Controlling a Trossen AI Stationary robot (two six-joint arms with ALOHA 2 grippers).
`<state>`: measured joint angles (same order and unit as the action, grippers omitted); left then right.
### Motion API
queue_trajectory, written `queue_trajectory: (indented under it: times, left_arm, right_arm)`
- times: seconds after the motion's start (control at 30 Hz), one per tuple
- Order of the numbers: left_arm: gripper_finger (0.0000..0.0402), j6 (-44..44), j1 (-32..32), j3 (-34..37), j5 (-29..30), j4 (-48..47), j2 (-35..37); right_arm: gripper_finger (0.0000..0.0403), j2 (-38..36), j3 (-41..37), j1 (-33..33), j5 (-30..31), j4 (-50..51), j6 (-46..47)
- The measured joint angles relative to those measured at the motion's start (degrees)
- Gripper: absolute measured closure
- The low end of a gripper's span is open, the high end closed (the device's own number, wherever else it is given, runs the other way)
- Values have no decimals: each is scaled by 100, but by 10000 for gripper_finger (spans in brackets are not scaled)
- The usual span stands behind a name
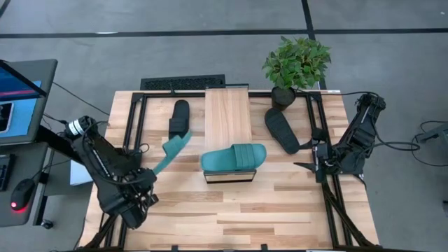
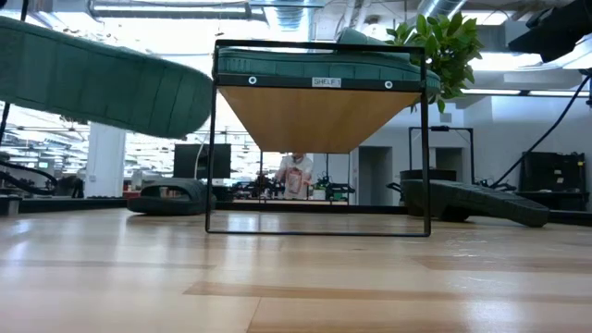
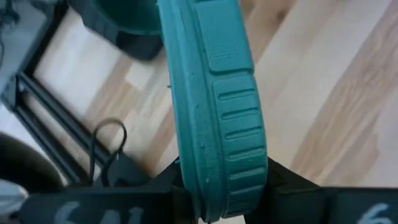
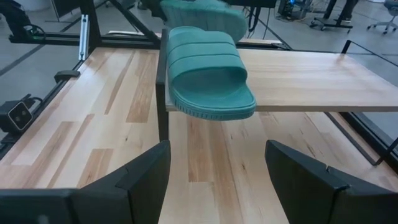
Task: Pick and place slides into the shelf
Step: Put the green slipper on the shelf
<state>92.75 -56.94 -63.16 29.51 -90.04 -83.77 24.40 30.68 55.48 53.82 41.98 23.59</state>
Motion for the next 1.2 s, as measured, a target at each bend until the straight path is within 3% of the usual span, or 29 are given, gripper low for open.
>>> queue_trajectory:
  times: [0.63,0.93,1.2]
  left_arm:
    - [343,-1093,705,-7,1577,-3,143]
    - [343,-1956,1313,-7,2659,-2,851]
    - [343,-2816,2091,-9,4081,29,1383]
  right_arm:
    - [148,0,0,0,0,-2,0]
    - [148,0,0,0,0,-1,-1]
    - [148,0,0,0,-2,2,-2]
